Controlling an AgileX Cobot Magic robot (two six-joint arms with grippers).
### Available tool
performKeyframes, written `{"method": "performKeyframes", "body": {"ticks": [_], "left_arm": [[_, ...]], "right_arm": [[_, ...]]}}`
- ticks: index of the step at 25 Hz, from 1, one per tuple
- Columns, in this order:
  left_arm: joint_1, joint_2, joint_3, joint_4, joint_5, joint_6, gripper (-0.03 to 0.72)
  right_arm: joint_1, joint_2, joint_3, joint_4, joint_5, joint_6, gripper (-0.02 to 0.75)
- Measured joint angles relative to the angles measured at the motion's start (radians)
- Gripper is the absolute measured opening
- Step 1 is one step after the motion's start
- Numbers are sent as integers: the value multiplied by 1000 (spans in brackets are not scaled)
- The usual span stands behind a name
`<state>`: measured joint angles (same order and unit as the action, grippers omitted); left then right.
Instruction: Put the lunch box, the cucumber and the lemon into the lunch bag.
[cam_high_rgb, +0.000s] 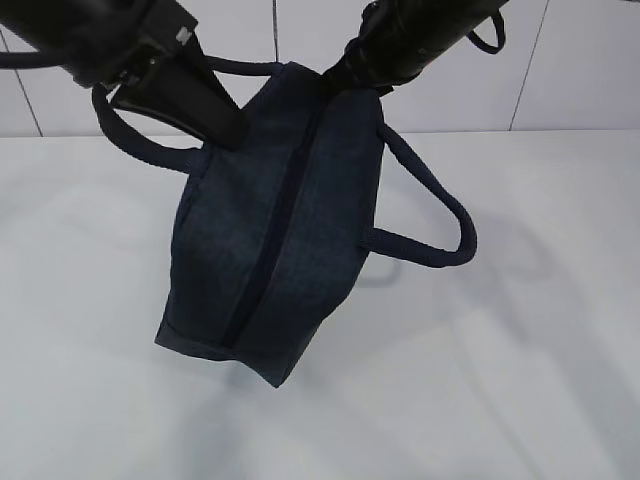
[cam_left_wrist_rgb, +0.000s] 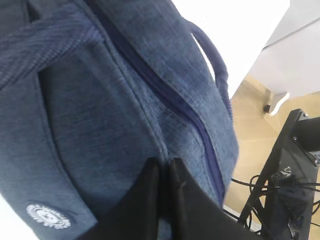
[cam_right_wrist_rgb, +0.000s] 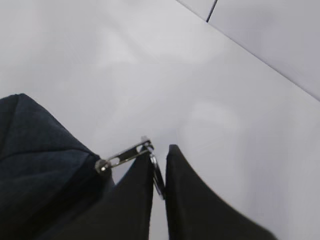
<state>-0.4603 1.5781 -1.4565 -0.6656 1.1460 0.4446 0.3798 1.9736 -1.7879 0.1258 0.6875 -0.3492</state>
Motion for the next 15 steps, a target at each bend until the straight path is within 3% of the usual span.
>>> {"method": "performKeyframes", "body": {"ticks": [12,15], "left_arm": [[-2,90,-37,4,-71,0,-8],[-2,101,-67,4,-67,0,-10]], "right_arm": [[-8,2,-24,84,21,-64,60],[-8,2,-24,86,24,-68,102]]}}
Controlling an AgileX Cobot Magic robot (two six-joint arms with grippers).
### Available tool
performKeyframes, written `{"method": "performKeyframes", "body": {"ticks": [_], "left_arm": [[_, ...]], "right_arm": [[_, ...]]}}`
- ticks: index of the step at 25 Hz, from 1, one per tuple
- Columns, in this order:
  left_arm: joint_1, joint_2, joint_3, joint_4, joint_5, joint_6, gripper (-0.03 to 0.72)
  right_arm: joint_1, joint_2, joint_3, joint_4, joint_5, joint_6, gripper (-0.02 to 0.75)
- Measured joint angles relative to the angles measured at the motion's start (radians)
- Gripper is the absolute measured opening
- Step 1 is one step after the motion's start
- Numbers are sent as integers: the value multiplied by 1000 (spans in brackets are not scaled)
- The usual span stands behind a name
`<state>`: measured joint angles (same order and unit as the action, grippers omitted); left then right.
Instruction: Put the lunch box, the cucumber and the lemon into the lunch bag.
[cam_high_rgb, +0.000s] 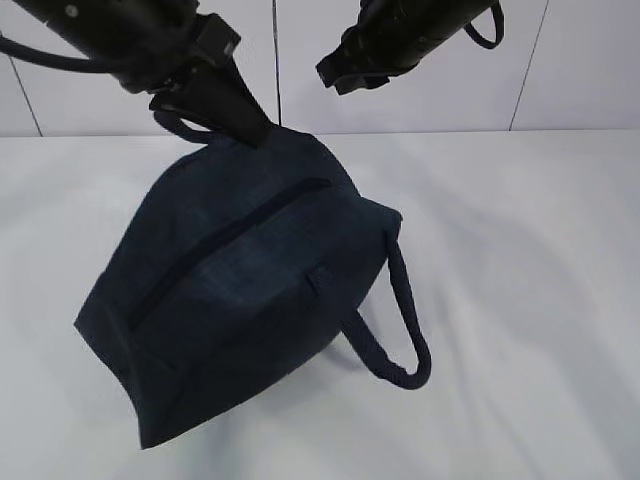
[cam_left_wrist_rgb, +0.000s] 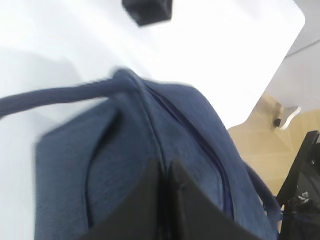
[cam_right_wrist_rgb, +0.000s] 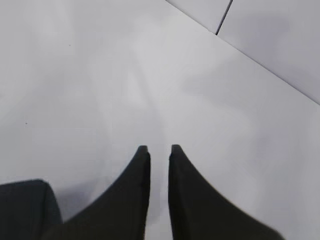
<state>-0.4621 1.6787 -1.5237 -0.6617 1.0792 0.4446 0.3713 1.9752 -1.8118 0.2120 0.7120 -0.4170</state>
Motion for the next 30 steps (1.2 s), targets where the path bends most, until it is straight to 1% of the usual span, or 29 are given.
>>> {"method": "performKeyframes", "body": {"ticks": [2,5,7,10,17,20,25,30], "left_arm": [[0,0,-10,-7,-4,0,-14],[0,0,-20,-29,-28,-5,-18],[0,0,-20,-29,-34,-10,-20],[0,0,-20,-30,-49,-18,-20],[0,0,-20,-30,-52,-24,-20],[0,0,-20,-21,-75,-24,-20],[0,-7,-20,47,-137,-16,-20],[0,-92,-20,122,-241,-11,-20]], "right_arm": [[0,0,0,2,2,-2,176],[0,0,-14,6,28,2,342],[-2,0,-27,8,43,16,389],[-12,-22,-29,10,51,36,405],[-102,-129,-31,20,71,66,412],[-118,-177,-31,20,97,68,412],[-118,-279,-31,39,112,70,407],[-118,-403,-31,47,116,68,381]]}}
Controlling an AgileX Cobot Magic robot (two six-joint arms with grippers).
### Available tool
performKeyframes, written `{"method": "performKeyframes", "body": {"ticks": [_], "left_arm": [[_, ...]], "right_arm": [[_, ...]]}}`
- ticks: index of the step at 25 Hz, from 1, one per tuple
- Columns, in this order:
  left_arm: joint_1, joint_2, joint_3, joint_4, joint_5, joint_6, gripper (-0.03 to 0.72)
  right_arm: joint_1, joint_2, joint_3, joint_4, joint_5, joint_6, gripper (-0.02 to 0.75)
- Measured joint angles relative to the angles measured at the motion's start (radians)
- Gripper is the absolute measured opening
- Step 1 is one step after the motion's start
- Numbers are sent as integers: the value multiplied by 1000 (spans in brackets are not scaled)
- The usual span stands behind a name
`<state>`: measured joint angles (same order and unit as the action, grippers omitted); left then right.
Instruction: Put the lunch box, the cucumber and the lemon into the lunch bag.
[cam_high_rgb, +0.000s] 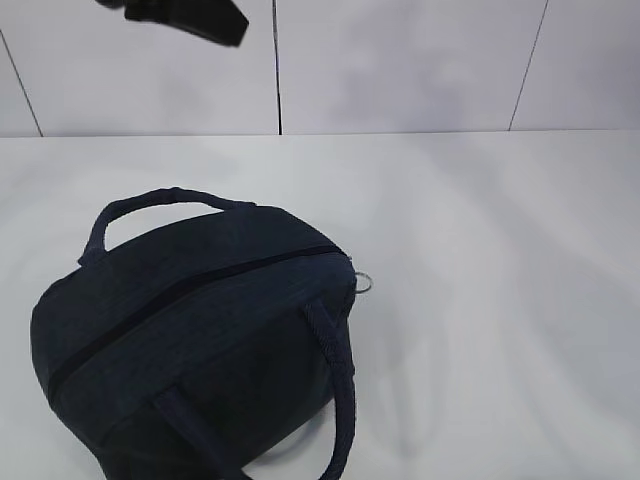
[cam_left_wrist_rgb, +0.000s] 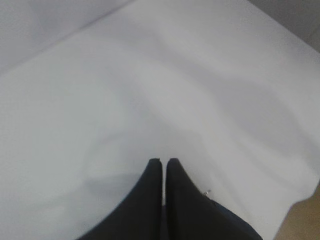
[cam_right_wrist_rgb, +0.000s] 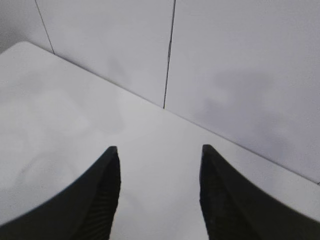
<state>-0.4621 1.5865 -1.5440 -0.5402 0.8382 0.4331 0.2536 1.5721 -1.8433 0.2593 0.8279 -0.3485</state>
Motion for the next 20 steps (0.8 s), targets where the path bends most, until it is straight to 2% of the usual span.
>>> {"method": "performKeyframes", "body": {"ticks": [4,7,14,16,20], "left_arm": [[0,-103,0,41,-71,19,-20],[0,-179,0,64,-81,29,-20],[0,-339,2,107,-72,33,-20],[0,-394,35,109,-79,33,-20],[0,-534,196,109,-141,29,-20]], "right_arm": [[0,-119,20,6,-12,-9,372],[0,-231,96,13,-49,-35,370],[0,-568,432,30,-192,-88,370],[0,-673,526,34,-216,-90,369],[0,-853,674,64,-215,-91,369]]}}
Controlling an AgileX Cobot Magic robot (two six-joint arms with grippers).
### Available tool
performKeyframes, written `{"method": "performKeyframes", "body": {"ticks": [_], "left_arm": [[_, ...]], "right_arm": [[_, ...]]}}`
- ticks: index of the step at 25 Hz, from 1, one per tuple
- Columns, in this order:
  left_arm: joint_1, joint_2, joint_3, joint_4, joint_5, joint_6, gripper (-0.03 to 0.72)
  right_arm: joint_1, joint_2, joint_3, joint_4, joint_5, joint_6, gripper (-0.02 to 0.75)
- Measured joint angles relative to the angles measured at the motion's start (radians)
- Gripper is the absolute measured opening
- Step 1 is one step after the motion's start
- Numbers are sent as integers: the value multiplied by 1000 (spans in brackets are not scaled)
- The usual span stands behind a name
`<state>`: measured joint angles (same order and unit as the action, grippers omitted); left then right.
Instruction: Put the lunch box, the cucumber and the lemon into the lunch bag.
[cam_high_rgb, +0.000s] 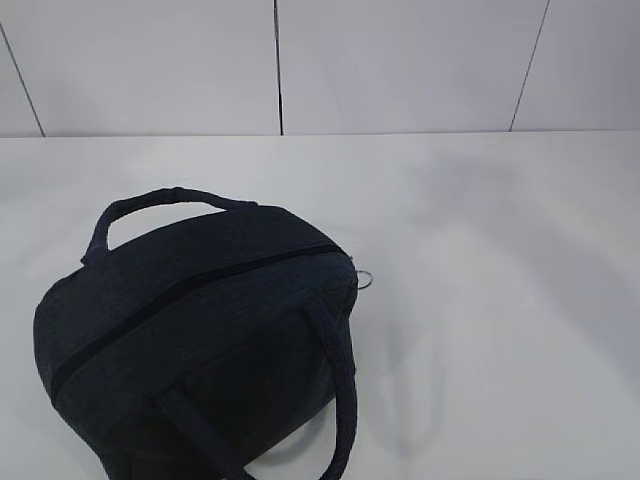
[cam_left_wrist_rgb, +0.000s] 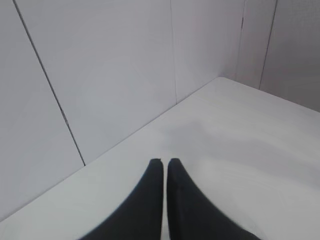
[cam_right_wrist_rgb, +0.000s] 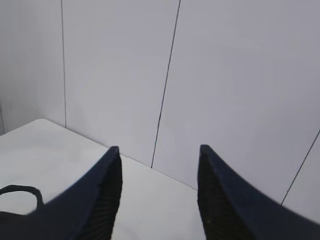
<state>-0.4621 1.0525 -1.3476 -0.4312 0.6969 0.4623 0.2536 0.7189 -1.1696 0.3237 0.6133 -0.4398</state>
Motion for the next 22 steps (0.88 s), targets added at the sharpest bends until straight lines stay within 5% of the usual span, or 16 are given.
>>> {"method": "performKeyframes", "body": {"ticks": [9,22], "left_arm": [[0,-392,335,45,46,-45,-20],[-1,-809,505,256,313,-308,-20]], "right_arm": [[0,-279,125,9,209,108,369],[0,-549,330,-97,473,249,369]]}}
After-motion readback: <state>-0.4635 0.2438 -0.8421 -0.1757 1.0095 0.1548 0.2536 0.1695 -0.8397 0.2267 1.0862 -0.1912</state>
